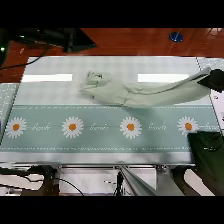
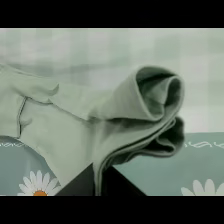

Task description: Fold the shirts.

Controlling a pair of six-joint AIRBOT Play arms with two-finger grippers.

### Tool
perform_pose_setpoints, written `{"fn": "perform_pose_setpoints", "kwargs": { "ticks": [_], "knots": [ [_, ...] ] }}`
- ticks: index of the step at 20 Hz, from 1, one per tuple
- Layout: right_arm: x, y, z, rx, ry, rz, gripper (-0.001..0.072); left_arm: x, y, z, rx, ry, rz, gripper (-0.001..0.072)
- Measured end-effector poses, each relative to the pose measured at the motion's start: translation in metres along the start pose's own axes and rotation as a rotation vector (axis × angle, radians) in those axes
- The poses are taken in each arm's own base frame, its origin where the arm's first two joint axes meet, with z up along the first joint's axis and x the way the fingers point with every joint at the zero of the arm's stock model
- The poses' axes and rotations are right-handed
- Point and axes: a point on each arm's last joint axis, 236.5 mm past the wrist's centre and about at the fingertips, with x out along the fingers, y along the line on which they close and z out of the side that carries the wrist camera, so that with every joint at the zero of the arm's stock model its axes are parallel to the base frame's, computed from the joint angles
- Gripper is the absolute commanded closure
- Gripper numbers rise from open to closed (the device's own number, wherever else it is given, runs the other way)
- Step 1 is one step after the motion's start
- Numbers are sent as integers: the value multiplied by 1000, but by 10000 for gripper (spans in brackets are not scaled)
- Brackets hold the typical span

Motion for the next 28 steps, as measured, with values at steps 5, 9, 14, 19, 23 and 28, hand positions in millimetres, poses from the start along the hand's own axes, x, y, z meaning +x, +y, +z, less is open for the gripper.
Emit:
{"fn": "perform_pose_setpoints", "kwargs": {
  "ticks": [5, 9, 14, 19, 23, 28],
  "knots": [
    [-28, 11, -15, -25, -5, -27, 688, 58, -10, -48, 27, 169, 100, 681],
    [-48, 24, -24, -41, -28, -32, 688, 98, -15, -82, 16, 276, 130, 681],
    [-76, 41, -38, -77, -67, -38, 688, 148, -19, -128, 19, 401, 154, 681],
    [-97, 56, -61, -106, -67, -38, 688, 189, -9, -164, -7, 489, 188, 681],
    [-108, 65, -78, -122, -55, -38, 688, 213, -1, -177, -35, 503, 202, 681],
    [-118, 72, -96, -133, -36, -37, 688, 240, 5, -202, -52, 545, 213, 681]
  ]
}}
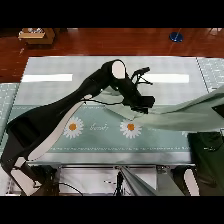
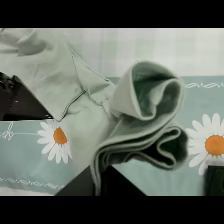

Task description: Fold the shirts.

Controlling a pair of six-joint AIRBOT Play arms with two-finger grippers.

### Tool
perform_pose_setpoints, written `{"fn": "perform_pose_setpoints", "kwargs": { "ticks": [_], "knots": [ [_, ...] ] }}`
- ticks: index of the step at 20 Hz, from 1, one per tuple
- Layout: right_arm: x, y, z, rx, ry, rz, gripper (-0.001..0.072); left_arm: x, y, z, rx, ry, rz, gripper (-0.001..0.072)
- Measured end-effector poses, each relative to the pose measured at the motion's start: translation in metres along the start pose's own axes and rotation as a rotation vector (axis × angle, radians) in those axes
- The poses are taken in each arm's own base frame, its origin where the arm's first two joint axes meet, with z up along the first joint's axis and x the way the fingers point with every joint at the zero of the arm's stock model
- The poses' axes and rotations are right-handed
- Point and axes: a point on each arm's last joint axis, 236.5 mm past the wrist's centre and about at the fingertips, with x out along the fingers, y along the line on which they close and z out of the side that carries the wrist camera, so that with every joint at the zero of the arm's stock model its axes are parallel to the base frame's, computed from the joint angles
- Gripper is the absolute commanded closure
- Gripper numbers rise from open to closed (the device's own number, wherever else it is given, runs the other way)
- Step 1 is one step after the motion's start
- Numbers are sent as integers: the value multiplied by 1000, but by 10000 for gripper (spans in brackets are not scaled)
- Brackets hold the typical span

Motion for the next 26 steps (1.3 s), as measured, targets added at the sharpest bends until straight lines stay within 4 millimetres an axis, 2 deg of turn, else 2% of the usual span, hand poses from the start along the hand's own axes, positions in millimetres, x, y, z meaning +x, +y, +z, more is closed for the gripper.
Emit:
{"fn": "perform_pose_setpoints", "kwargs": {
  "ticks": [5, 9, 14, 16, 17, 19, 21, 23, 26],
  "knots": [
    [-10, 9, -17, -15, 17, 0, 688, 35, -1, -6, -19, 26, 5, 681],
    [-17, 14, -26, -27, 16, -2, 687, 64, -6, -20, -21, 70, 12, 682],
    [-19, 14, -19, -14, -26, -10, 688, 106, -19, -48, -27, 142, 10, 682],
    [-19, 14, -13, -6, -53, -12, 688, 110, -26, -46, -27, 125, -4, 682],
    [-20, 13, -10, 1, -66, -13, 688, 104, -28, -39, -23, 98, -8, 682],
    [-20, 13, -3, 19, -97, -15, 688, 76, -33, -22, 17, 32, -14, 682],
    [-19, 16, 9, 43, -134, 7, 688, 25, -39, -6, 98, -49, 1, 682],
    [-15, 22, 22, 65, -157, 58, 688, -43, -41, 6, 195, -152, 56, 681],
    [1, 24, 45, 113, -157, 130, 688, -169, -40, 10, 304, -357, 184, 681]
  ]
}}
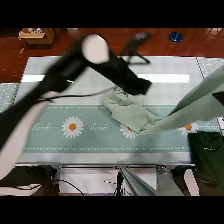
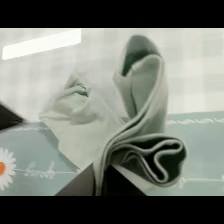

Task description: Fold the shirts.

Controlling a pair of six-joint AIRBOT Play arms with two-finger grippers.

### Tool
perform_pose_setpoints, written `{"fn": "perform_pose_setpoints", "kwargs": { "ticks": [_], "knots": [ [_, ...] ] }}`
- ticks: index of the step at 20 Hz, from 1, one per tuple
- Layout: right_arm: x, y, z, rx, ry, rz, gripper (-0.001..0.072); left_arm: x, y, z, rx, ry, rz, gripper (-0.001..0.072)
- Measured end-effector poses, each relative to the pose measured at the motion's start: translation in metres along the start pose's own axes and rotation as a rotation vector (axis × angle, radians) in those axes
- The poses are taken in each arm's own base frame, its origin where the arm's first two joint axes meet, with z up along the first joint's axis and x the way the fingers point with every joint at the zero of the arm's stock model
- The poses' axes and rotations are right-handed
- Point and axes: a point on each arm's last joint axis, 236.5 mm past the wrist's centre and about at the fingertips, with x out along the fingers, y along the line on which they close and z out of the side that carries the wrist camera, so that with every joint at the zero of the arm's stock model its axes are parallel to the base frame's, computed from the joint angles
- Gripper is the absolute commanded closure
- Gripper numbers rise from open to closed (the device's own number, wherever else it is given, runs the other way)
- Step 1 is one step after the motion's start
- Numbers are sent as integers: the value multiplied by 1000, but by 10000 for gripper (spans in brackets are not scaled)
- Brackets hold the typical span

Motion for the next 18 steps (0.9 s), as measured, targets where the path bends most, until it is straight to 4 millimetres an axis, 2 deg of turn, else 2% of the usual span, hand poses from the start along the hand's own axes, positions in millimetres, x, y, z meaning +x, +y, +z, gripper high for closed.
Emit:
{"fn": "perform_pose_setpoints", "kwargs": {
  "ticks": [2, 4, 6, 8, 10, 12, 15, 18],
  "knots": [
    [16, -3, 13, 38, 12, 43, 688, -89, 31, 17, 32, -150, 149, 681],
    [34, -1, 24, 69, 31, 105, 687, -169, 60, 18, 23, -276, 298, 680],
    [54, 7, 29, 78, 69, 169, 688, -245, 84, 7, -14, -393, 443, 680],
    [78, 19, 27, 60, 117, 215, 688, -302, 101, -10, -57, -470, 568, 680],
    [106, 31, 21, 40, 161, 226, 688, -340, 110, -29, -96, -517, 657, 680],
    [137, 41, 12, 25, 207, 212, 688, -366, 117, -46, -127, -536, 730, 680],
    [188, 59, -7, 17, 277, 201, 687, -384, 122, -62, -155, -537, 790, 680],
    [238, 80, -34, 28, 344, 208, 687, -390, 124, -70, -171, -532, 812, 680]
  ]
}}
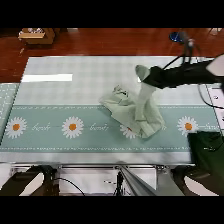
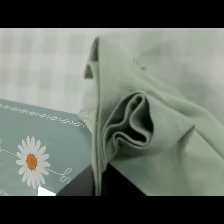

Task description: Fold the shirts.

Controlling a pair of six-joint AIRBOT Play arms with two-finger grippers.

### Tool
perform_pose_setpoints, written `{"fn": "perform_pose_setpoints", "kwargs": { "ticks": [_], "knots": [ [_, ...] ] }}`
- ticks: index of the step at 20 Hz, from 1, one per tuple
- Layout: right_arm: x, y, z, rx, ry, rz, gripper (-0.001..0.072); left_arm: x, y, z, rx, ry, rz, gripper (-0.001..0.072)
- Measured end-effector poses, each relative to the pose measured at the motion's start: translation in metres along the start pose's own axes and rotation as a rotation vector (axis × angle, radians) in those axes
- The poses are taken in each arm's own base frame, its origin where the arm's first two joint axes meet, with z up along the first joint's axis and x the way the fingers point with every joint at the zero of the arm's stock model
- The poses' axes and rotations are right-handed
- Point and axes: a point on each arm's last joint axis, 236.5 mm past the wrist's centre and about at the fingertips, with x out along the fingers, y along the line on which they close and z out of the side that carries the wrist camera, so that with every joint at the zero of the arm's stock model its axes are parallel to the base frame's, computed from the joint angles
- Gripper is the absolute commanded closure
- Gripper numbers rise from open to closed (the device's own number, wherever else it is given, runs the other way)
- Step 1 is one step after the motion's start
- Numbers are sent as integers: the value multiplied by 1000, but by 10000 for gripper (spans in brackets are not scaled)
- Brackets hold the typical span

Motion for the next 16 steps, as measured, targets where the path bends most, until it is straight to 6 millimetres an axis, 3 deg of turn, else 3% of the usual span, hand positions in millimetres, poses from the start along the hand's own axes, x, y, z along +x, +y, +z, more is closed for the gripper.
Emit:
{"fn": "perform_pose_setpoints", "kwargs": {
  "ticks": [2, 3, 5, 7, 8, 10, 12, 14, 16],
  "knots": [
    [37, 9, -12, 12, 45, 15, 680, -1, 2, -1, -1, 3, 7, 680],
    [54, 13, -18, 18, 63, 19, 587, -2, 3, -1, -2, 3, 10, 680],
    [79, 18, -27, 28, 77, 21, 542, -2, 4, -2, 1, 5, 13, 680],
    [92, 22, -31, 40, 78, 24, 332, -2, 4, -2, -1, 6, 14, 680],
    [93, 22, -32, 37, 82, 21, 328, -2, 4, -3, -1, 7, 15, 680],
    [86, 16, -34, 17, 97, 2, 316, -2, 5, -3, -1, 10, 15, 680],
    [63, 2, -30, -16, 99, -41, 240, -1, 5, -3, -1, 12, 16, 680],
    [27, -20, -22, -50, 86, -113, 233, 1, 5, -3, -2, 16, 16, 680],
    [-17, -56, -15, -62, 70, -224, 210, 4, 6, -4, 1, 22, 15, 680]
  ]
}}
